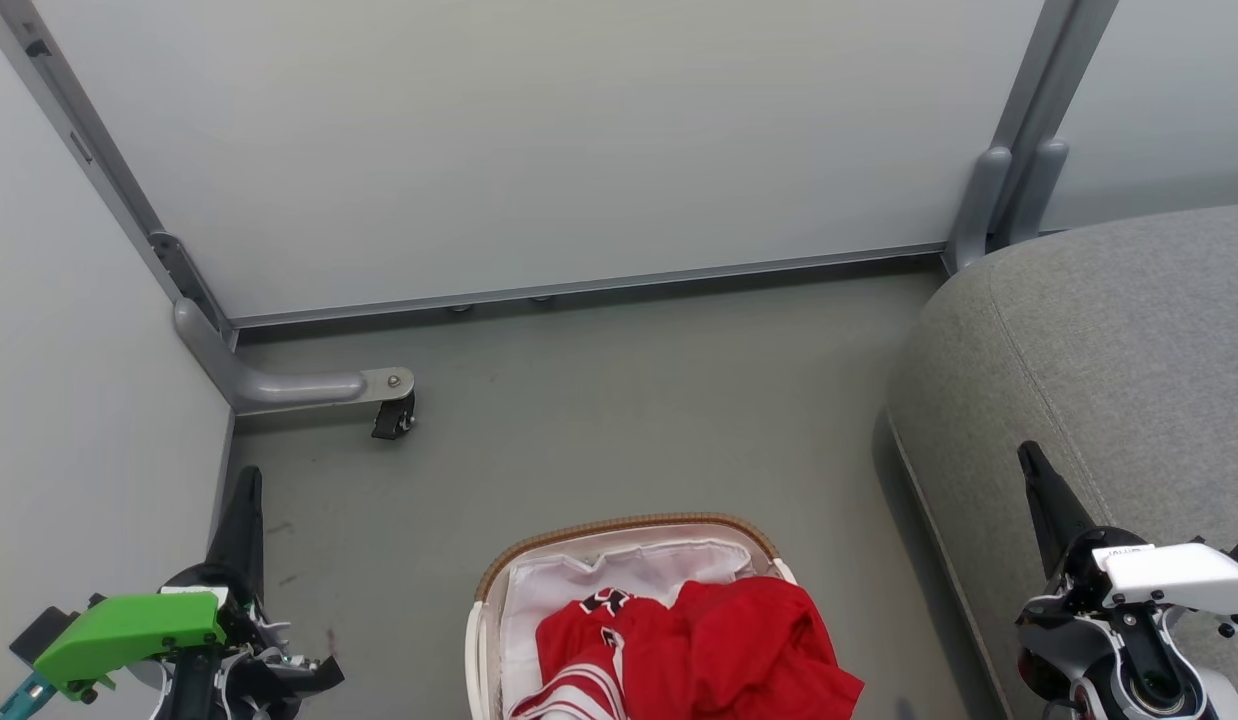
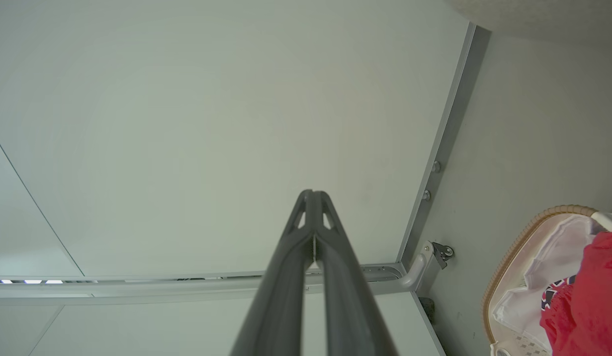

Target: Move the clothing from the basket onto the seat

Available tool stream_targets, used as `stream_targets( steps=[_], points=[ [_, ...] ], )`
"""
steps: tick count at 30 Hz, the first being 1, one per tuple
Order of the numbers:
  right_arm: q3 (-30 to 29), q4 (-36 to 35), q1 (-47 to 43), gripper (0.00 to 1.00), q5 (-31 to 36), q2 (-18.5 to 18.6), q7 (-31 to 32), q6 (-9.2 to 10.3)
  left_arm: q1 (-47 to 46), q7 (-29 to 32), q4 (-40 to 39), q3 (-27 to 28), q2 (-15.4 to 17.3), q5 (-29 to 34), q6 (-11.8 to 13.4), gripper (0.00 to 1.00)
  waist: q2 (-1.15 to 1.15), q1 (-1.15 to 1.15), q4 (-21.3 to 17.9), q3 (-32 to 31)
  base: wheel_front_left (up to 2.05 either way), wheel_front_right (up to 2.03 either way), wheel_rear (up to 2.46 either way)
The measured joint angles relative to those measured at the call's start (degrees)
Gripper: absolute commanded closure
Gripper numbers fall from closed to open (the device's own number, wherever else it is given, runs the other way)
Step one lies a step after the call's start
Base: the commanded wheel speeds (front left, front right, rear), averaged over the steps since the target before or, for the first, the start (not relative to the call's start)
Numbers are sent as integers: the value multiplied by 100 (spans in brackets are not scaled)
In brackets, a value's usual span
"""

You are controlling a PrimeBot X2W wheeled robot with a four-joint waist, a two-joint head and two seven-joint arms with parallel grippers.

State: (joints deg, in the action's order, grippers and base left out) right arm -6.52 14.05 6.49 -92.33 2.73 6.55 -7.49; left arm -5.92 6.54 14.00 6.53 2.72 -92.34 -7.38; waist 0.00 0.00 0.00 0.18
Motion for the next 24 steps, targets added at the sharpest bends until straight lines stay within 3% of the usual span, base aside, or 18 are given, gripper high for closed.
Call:
stream_targets(
  steps=[24],
  points=[
    [0,0,0,100,0,0,0,0,0,0,0,0,0,0,0,100,0,0,0,0,0,0,0]
  ],
)
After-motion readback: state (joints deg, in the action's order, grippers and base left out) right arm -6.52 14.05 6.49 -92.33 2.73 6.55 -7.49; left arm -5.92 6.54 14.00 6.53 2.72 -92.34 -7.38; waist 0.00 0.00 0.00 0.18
